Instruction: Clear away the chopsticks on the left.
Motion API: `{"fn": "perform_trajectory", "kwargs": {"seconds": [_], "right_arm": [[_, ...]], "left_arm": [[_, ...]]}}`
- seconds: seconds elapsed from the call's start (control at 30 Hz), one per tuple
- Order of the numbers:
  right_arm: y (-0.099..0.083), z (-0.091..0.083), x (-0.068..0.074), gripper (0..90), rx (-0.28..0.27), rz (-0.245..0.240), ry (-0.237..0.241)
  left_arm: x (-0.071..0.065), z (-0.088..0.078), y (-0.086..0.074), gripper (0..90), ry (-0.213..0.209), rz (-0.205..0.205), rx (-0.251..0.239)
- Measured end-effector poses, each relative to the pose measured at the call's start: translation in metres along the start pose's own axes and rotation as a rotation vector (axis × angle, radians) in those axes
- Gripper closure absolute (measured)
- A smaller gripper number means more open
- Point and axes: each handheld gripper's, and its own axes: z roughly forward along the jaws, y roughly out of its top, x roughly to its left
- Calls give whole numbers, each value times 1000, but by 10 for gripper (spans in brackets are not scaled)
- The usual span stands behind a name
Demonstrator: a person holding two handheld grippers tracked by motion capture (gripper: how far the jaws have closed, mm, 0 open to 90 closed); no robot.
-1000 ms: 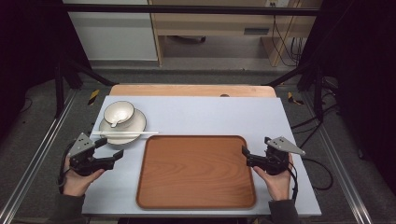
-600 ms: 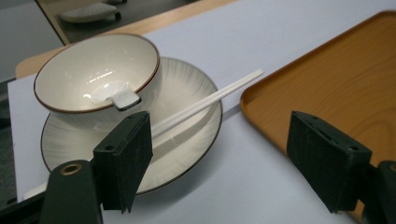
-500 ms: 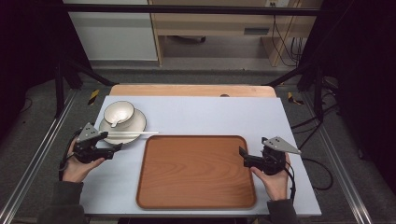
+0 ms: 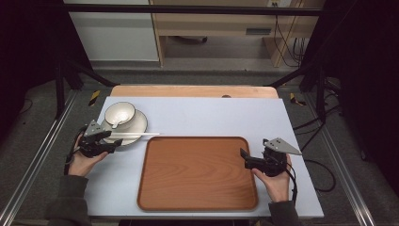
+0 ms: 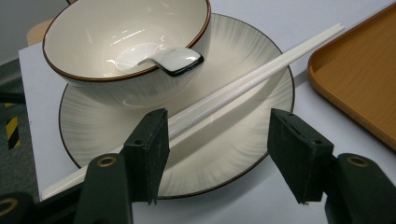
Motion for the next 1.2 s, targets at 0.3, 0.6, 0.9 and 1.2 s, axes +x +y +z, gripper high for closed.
{"fn": "perform_trajectory", "kwargs": {"seconds": [0.3,0.6,0.9,1.2], "right_arm": [[0,-1,0,74,0,2,-3],[0,-1,-1,74,1,2,-3],[0,-1,-1,75,1,2,-4],[0,-1,-2,76,-1,1,-4]], "left_arm": [[8,9,1,433,10,12,6],[11,18,-1,469,9,23,20],[6,19,-1,557,-11,25,51],[4,15,0,678,-63,12,52]]}}
